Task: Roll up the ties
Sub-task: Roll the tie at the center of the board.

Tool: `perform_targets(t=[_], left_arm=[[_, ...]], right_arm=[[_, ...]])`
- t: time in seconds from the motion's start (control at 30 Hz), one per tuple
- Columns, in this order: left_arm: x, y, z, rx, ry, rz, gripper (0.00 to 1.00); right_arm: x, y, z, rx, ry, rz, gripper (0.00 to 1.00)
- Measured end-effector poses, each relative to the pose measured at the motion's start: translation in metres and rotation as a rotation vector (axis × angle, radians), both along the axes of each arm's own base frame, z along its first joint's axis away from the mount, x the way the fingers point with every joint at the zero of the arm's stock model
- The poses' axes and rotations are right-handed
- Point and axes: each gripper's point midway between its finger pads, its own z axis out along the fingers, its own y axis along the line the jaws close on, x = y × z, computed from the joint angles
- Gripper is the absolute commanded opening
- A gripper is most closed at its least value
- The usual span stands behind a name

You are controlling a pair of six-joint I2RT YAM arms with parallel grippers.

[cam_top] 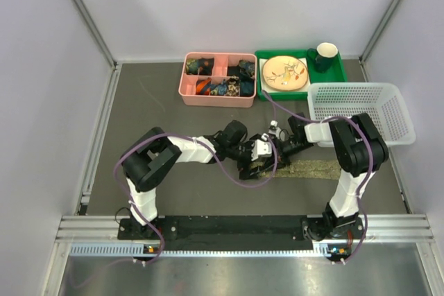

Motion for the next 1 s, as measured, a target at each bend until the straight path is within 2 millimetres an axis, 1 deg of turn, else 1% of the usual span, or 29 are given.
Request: perform_targets(t=[0.03,0.07,0.13,0.17,0.27,0.3,0.37,0.4,0.47,0.5,0.53,0.57,0.6,0.63,0.7,0.77,0.9,1.0], left_arm=[[0.000,0.000,-0.001,0.002,-0.005,-0.003,0.95],[0.000,-0.001,-0.001,0.003,-0.013,-0.008,0.85],[-0.001,0.000,-0.002,0.009,-0.022,-0.018,0.75],[-0.002,0.000,-0.003,0.011,-0.028,-0.027,0.67],[-0.004,0.003,-0.005,0.021,-0.048,-0.062,0.55],[-0.005,0.003,-0.005,0.022,-0.049,-0.066,0.46],[-0.008,0.004,-0.005,0.029,-0.054,-0.078,0.40],[-0.009,0.005,-0.005,0.030,-0.063,-0.088,0.35],[-0.010,0.005,-0.005,0.032,-0.072,-0.095,0.32],[-0.011,0.005,-0.005,0.031,-0.077,-0.099,0.33],[-0.011,0.005,-0.005,0.031,-0.079,-0.102,0.54],[-0.011,0.006,-0.005,0.032,-0.082,-0.103,0.61],[-0.011,0.006,-0.005,0.033,-0.083,-0.102,0.65],[-0.011,0.006,-0.005,0.035,-0.081,-0.103,0.72],[-0.014,0.007,-0.005,0.038,-0.069,-0.101,0.77],[-0.017,0.010,-0.005,0.044,-0.053,-0.091,0.77],[-0.014,0.016,-0.003,0.042,-0.022,-0.059,0.81],[-0.010,0.029,-0.002,0.000,0.026,-0.019,0.83]], right_arm=[[0.000,0.000,0.001,0.000,-0.005,0.000,0.00],[0.001,0.000,0.002,0.000,-0.011,0.000,0.00],[0.002,0.000,0.004,0.002,-0.025,-0.001,0.00],[0.004,0.000,0.006,0.003,-0.035,-0.001,0.00],[0.007,0.001,0.008,0.007,-0.061,-0.002,0.00],[0.008,0.001,0.008,0.008,-0.067,-0.003,0.00],[0.009,0.002,0.008,0.009,-0.073,-0.004,0.00],[0.009,0.002,0.009,0.011,-0.071,-0.003,0.00],[0.008,0.002,0.009,0.013,-0.069,-0.002,0.00],[0.008,0.003,0.009,0.013,-0.069,0.000,0.00],[0.008,0.003,0.009,0.012,-0.069,0.001,0.00],[0.007,0.003,0.009,0.012,-0.070,0.001,0.00],[0.007,0.003,0.008,0.009,-0.071,0.002,0.00],[0.008,0.003,0.007,0.003,-0.073,0.003,0.00],[0.008,0.002,0.004,-0.010,-0.073,0.003,0.00],[0.006,0.000,-0.002,-0.024,-0.055,0.002,0.00],[0.002,-0.001,-0.011,-0.034,-0.001,0.001,0.00],[0.003,-0.001,-0.011,-0.034,0.004,0.008,0.00]])
